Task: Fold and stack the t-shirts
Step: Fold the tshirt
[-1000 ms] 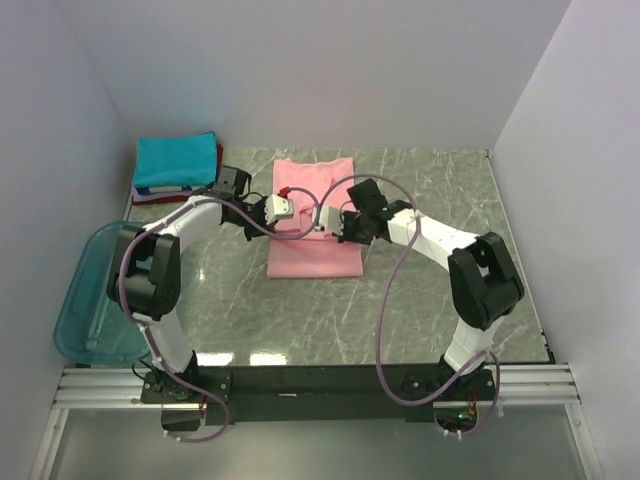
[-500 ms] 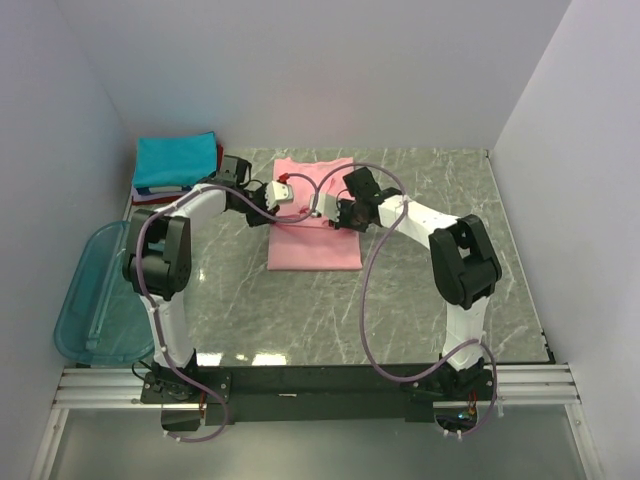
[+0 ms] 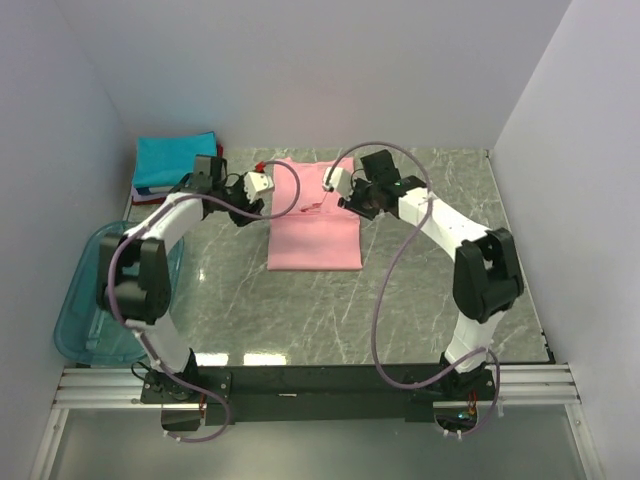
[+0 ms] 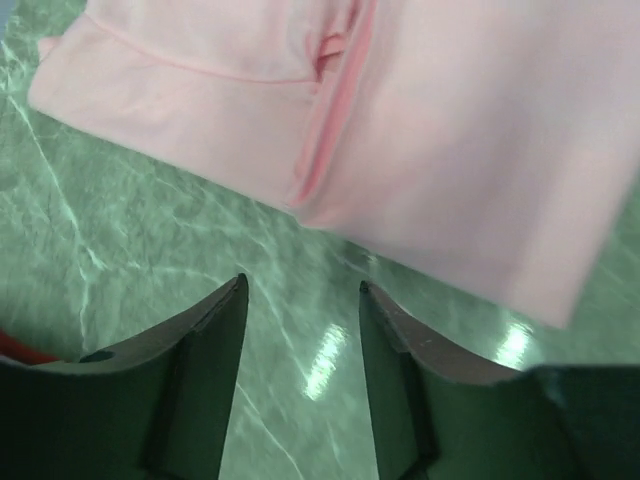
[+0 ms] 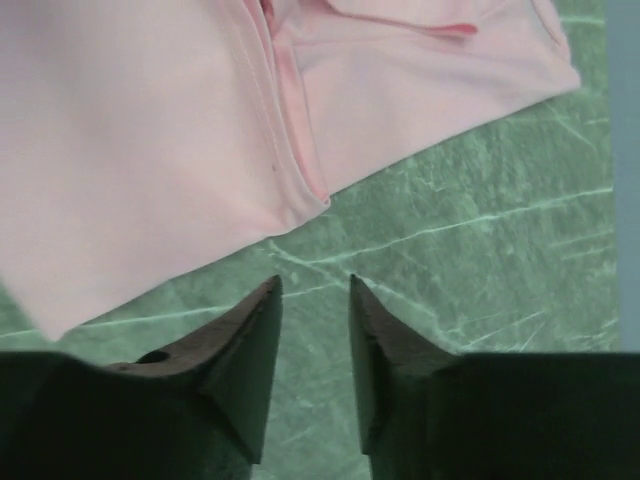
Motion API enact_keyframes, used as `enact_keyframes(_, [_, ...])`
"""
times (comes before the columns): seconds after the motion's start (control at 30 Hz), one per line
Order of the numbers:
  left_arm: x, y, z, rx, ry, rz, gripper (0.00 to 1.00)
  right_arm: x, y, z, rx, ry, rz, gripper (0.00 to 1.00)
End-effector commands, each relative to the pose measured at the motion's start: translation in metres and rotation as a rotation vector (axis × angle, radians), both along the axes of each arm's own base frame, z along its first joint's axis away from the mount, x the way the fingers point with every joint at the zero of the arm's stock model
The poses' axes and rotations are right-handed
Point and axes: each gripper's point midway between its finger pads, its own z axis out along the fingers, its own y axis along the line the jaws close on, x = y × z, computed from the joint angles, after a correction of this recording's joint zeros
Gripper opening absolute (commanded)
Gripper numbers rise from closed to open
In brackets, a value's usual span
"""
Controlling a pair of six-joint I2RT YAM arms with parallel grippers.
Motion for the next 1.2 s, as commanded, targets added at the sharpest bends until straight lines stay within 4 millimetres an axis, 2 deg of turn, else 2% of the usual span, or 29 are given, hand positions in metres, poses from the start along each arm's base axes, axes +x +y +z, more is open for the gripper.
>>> enact_keyframes(0.0, [-0.041,-0.006,0.017,-0.058,0.013,-0.043,0.53,-0.036,0.003,0.020,0.105,0.082,-0.010,0.39])
enact_keyframes(0.07, [-0.061,-0.006,0.018,-0.063,0.021,-0.077,0.50,-0.053,0.003,0.016,0.116,0.129,0.001,0.35])
enact_keyframes(0.1, [-0.077,-0.007,0.009,-0.064,0.045,-0.090,0.49,-0.064,0.005,0.006,0.113,0.161,0.014,0.34])
enact_keyframes(0.17, [-0.089,-0.007,-0.001,-0.047,0.044,-0.110,0.49,-0.075,0.005,-0.002,0.097,0.174,0.034,0.33])
enact_keyframes(0.2, [-0.100,-0.009,-0.013,-0.037,0.054,-0.126,0.50,-0.084,0.003,-0.015,0.078,0.202,0.039,0.33])
enact_keyframes(0.27, [-0.107,-0.011,-0.018,-0.015,0.019,-0.152,0.51,-0.092,0.008,-0.023,0.060,0.187,0.066,0.32])
enact_keyframes(0.3, [-0.114,-0.016,-0.025,-0.008,0.000,-0.171,0.53,-0.102,0.005,-0.036,0.040,0.206,0.074,0.32])
enact_keyframes(0.37, [-0.119,-0.017,-0.033,0.019,-0.029,-0.192,0.54,-0.104,0.011,-0.041,0.024,0.160,0.098,0.32])
enact_keyframes(0.4, [-0.126,-0.020,-0.041,0.032,-0.028,-0.212,0.55,-0.110,0.009,-0.051,0.008,0.167,0.104,0.33])
enact_keyframes(0.47, [-0.122,-0.023,-0.045,0.052,-0.072,-0.223,0.55,-0.112,0.014,-0.058,-0.006,0.148,0.123,0.33])
enact_keyframes(0.73, [-0.118,-0.036,-0.059,0.096,-0.110,-0.283,0.52,-0.115,0.014,-0.092,-0.085,0.160,0.141,0.33])
enact_keyframes(0.8, [-0.119,-0.038,-0.050,0.067,-0.073,-0.280,0.49,-0.114,0.013,-0.088,-0.074,0.173,0.123,0.33])
enact_keyframes(0.83, [-0.123,-0.040,-0.042,0.009,-0.017,-0.254,0.49,-0.117,0.010,-0.078,-0.039,0.197,0.085,0.33])
enact_keyframes(0.87, [-0.118,-0.043,-0.021,-0.052,0.002,-0.238,0.49,-0.118,0.009,-0.070,0.004,0.222,0.049,0.33])
enact_keyframes(0.9, [-0.133,-0.043,-0.010,-0.161,0.126,-0.230,0.49,-0.109,0.015,-0.047,0.114,0.251,0.019,0.33])
enact_keyframes(0.93, [-0.140,-0.046,0.001,-0.250,0.261,-0.168,0.48,-0.120,0.015,-0.036,0.184,0.348,-0.063,0.34])
enact_keyframes(0.97, [-0.144,-0.049,0.015,-0.312,0.336,-0.152,0.46,-0.120,0.021,-0.021,0.252,0.387,-0.093,0.34])
enact_keyframes(1.0, [-0.155,-0.053,0.018,-0.372,0.437,-0.138,0.42,-0.116,0.030,0.000,0.338,0.412,-0.112,0.34])
enact_keyframes(1.03, [-0.166,-0.063,0.030,-0.474,0.581,-0.106,0.39,-0.120,0.040,0.017,0.464,0.497,-0.176,0.34])
enact_keyframes(1.1, [-0.180,-0.072,0.025,-0.557,0.746,-0.018,0.31,-0.123,0.054,0.032,0.585,0.587,-0.218,0.33])
enact_keyframes(1.13, [-0.169,-0.080,0.038,-0.642,0.793,0.055,0.29,-0.129,0.068,0.036,0.671,0.703,-0.244,0.33])
enact_keyframes(1.17, [-0.177,-0.083,0.030,-0.667,0.851,0.085,0.29,-0.133,0.074,0.035,0.702,0.760,-0.257,0.33])
